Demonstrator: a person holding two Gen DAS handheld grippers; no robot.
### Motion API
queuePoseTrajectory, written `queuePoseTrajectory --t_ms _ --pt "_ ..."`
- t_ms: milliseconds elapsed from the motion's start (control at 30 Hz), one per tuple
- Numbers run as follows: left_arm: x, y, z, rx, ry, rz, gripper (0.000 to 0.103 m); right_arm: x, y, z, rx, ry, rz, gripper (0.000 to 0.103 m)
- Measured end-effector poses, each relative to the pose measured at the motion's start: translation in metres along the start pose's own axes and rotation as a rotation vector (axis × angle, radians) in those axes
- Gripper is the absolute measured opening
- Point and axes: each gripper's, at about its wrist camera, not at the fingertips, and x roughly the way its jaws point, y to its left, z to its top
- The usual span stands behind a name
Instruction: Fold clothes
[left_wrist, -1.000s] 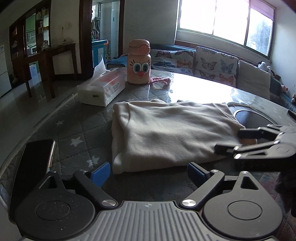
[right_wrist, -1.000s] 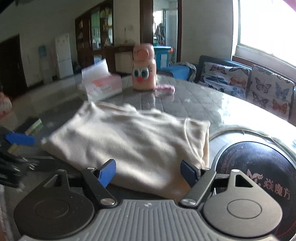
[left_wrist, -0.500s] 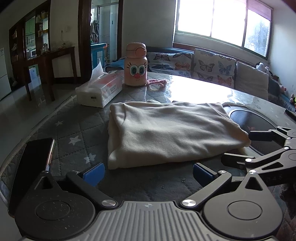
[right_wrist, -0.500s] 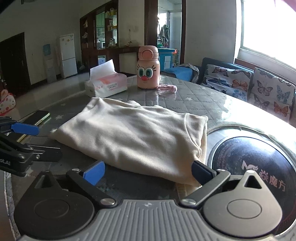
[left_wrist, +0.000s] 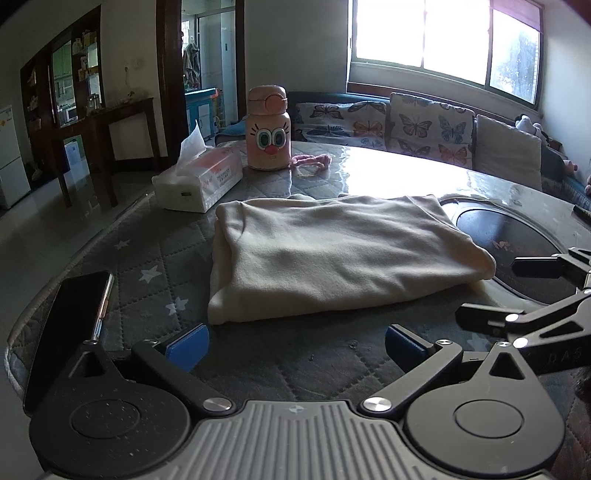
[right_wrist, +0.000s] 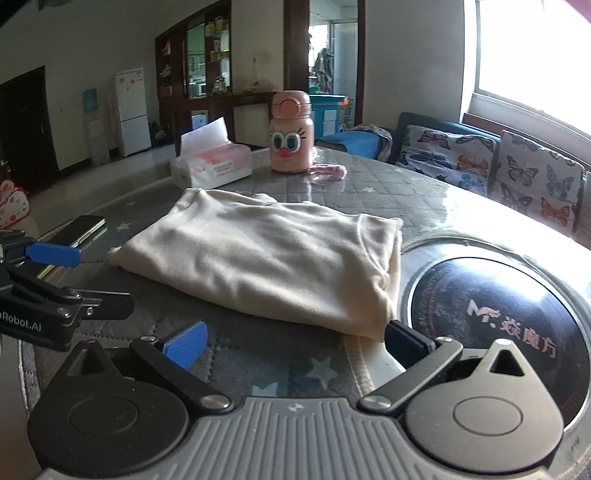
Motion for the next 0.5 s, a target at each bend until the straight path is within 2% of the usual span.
queuePoseTrajectory --t_ms 500 --pt "-0.005 -0.017 0.007 0.045 -0.026 -0.023 0.103 -0.029 -0.023 0.002 0.070 -0.032 -0.057 0.103"
